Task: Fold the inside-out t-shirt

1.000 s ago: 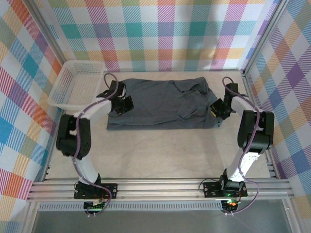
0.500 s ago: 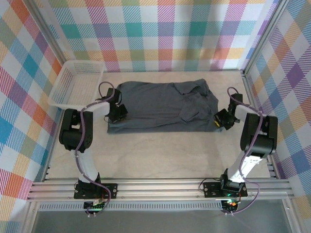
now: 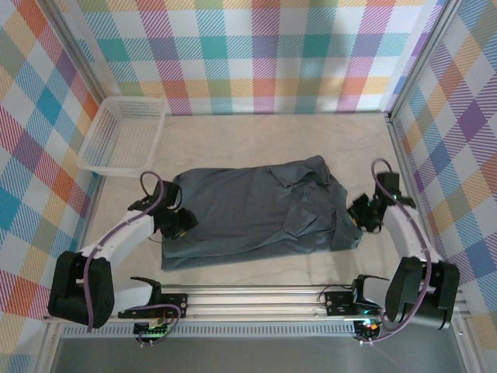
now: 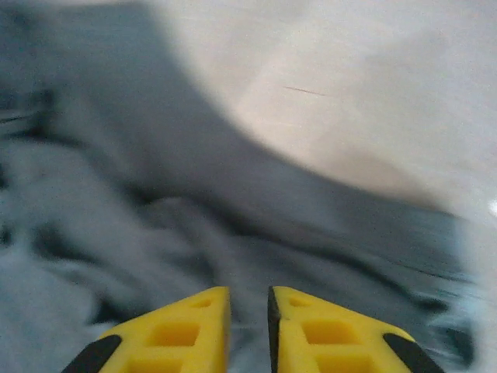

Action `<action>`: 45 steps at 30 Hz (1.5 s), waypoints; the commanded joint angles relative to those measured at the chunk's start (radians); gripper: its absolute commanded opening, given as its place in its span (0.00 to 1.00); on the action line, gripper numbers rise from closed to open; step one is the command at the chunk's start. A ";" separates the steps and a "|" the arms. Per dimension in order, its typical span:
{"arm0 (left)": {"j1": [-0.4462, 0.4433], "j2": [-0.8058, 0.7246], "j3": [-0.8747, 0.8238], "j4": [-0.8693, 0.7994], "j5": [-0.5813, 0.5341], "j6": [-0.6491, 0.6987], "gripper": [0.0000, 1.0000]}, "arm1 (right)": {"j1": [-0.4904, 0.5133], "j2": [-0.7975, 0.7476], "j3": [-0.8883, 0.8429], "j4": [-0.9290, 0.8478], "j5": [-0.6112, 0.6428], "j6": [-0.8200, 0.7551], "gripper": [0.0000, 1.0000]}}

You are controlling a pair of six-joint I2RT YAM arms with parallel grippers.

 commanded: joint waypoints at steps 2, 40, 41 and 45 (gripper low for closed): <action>-0.014 0.058 0.179 0.069 0.017 0.117 0.54 | 0.149 0.217 0.233 0.055 -0.047 -0.116 0.31; -0.013 0.244 0.321 0.101 -0.004 0.192 0.65 | 0.183 1.215 1.727 -0.298 0.044 -0.250 0.48; -0.013 0.244 0.320 0.100 0.001 0.191 0.65 | 0.184 1.258 1.824 -0.366 0.057 -0.282 0.52; -0.012 0.214 0.301 0.081 -0.018 0.207 0.65 | 0.179 1.219 1.758 -0.441 0.154 -0.487 0.49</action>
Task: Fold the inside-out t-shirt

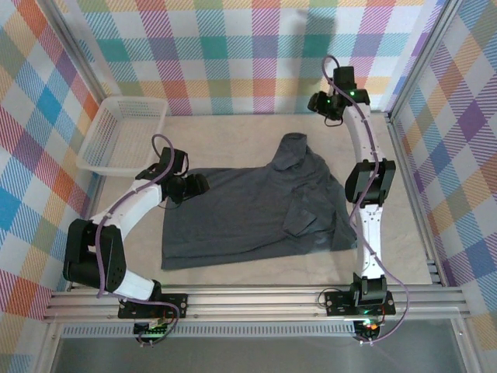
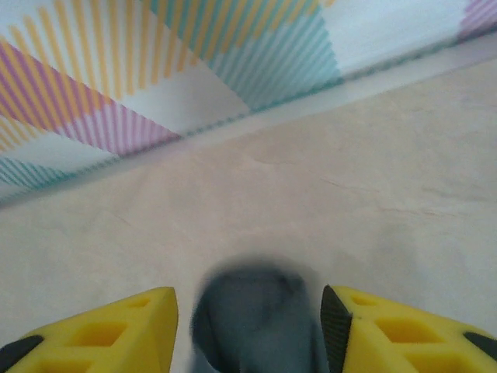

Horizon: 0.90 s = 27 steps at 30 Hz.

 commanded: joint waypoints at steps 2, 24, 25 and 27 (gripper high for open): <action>-0.008 -0.042 0.003 -0.026 -0.003 0.036 0.66 | -0.006 -0.167 -0.309 -0.053 0.101 -0.263 0.42; 0.008 -0.004 0.091 -0.088 -0.093 0.097 0.69 | 0.049 -0.132 -0.652 0.140 0.110 -0.727 0.43; 0.009 0.000 0.099 -0.091 -0.097 0.098 0.69 | 0.049 -0.124 -0.643 0.133 0.106 -0.722 0.35; 0.012 0.014 0.120 -0.107 -0.124 0.097 0.69 | 0.049 -0.124 -0.641 0.136 0.105 -0.714 0.19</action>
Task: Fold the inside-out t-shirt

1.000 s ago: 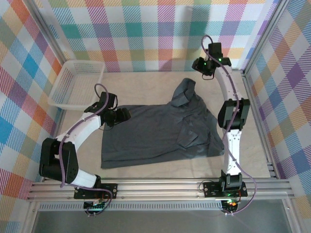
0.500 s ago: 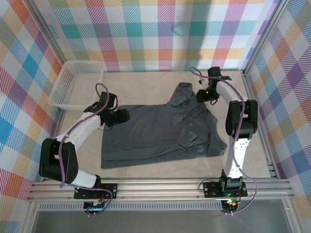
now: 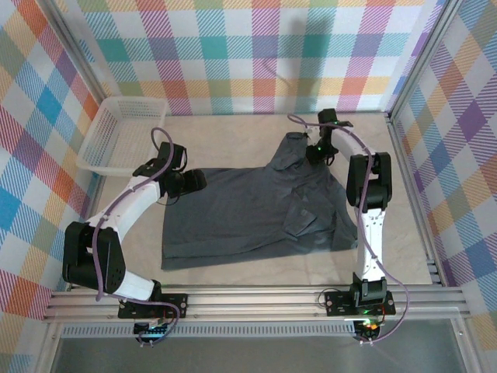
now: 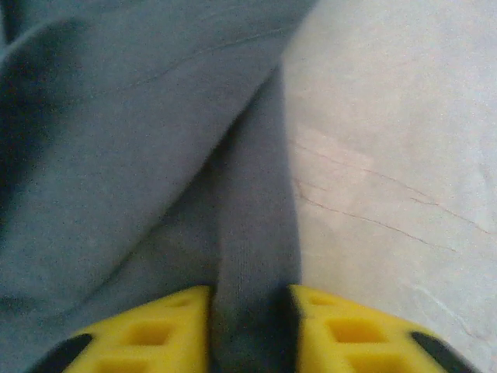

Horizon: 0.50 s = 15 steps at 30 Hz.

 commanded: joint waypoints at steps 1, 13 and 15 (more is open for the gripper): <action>0.013 0.032 0.066 -0.054 -0.072 0.012 0.68 | 0.003 0.005 0.031 -0.039 0.008 -0.006 0.09; 0.078 0.381 0.376 -0.096 -0.237 -0.012 0.65 | 0.000 -0.160 -0.158 0.088 0.120 0.002 0.00; 0.081 0.458 0.438 -0.104 -0.188 0.021 0.66 | -0.002 -0.168 -0.182 0.100 0.109 0.004 0.00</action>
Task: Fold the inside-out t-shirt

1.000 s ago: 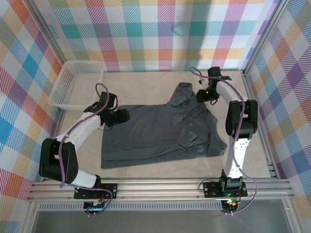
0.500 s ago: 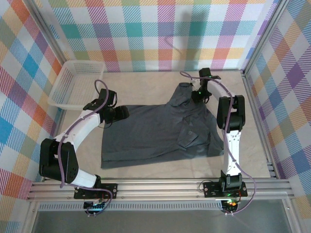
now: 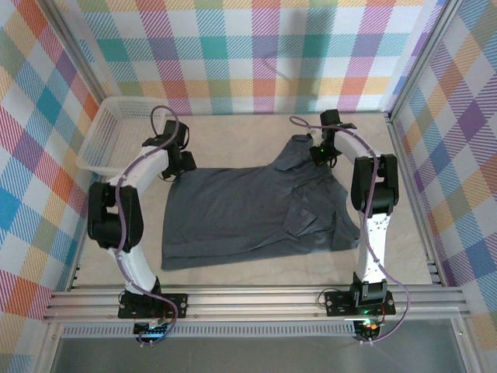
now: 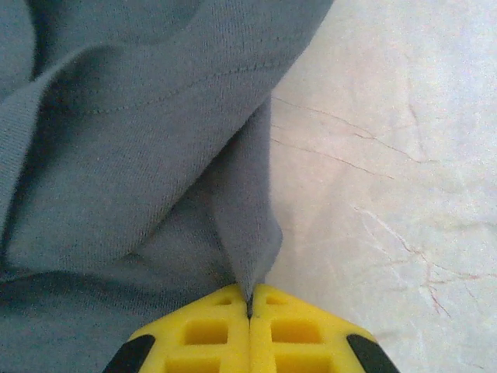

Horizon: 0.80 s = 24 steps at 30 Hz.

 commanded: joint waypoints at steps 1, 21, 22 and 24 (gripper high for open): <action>0.008 0.116 0.108 -0.016 0.059 0.056 0.66 | -0.002 -0.044 -0.034 0.039 0.016 0.003 0.00; 0.044 0.303 0.199 -0.136 -0.023 0.059 0.44 | -0.002 -0.032 -0.010 0.004 -0.009 0.012 0.00; 0.049 0.302 0.198 -0.133 -0.026 0.057 0.41 | -0.002 -0.032 -0.011 0.004 -0.010 0.012 0.00; 0.060 0.311 0.205 -0.131 -0.023 0.057 0.34 | -0.002 -0.031 -0.012 0.002 -0.008 0.012 0.00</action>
